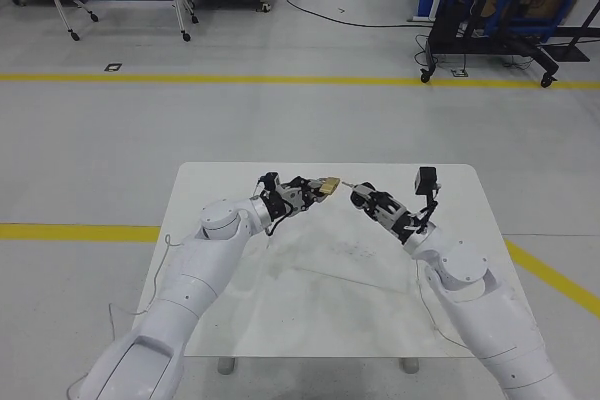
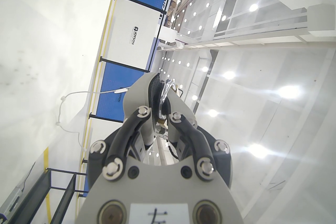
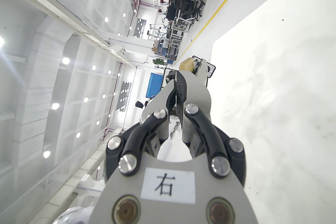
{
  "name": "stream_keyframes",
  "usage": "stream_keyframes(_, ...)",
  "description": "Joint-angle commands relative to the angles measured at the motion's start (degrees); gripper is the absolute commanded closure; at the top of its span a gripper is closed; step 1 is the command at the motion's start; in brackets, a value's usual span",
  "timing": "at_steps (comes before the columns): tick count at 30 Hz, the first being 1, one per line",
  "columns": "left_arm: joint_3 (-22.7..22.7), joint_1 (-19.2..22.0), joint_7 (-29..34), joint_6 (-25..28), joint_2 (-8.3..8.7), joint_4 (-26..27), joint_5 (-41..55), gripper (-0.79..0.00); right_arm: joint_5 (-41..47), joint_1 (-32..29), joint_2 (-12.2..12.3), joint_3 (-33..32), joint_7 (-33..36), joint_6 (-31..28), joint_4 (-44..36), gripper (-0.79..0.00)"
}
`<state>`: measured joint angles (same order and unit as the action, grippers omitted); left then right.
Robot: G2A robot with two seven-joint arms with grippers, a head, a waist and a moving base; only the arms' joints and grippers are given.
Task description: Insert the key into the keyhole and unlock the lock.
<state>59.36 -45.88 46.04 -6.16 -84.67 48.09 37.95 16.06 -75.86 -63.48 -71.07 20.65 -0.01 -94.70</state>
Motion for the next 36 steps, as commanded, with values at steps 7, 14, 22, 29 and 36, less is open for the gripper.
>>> stream_keyframes(7, -0.37, -0.47, 0.96, -0.93, 0.12, 0.95, -1.26, 0.000, 0.73, 0.10, -0.76, 0.53, -4.33, -1.37, 0.72, 0.000)
stream_keyframes(14, -0.89, -0.40, 1.97, -1.94, 0.16, 1.13, -2.39, 0.000, 0.16, 3.18, -1.87, 2.34, -9.27, -1.82, 4.05, 0.000)
stream_keyframes(22, -1.24, -0.15, 2.32, -2.62, 0.09, 0.84, -2.80, 0.000, -1.91, 5.56, -2.84, 4.94, -9.58, 0.03, 5.88, 0.000)
stream_keyframes(29, -1.01, -0.11, 1.29, -2.81, 0.00, 0.42, -2.27, 0.000, -2.67, 5.82, -3.13, 5.41, -6.90, 0.27, 6.59, 0.000)
stream_keyframes(36, -0.92, -0.24, -3.89, -1.17, -0.03, 0.49, -4.33, 0.000, -3.05, 2.78, -2.88, 3.22, -5.93, -1.92, 3.88, 0.000)
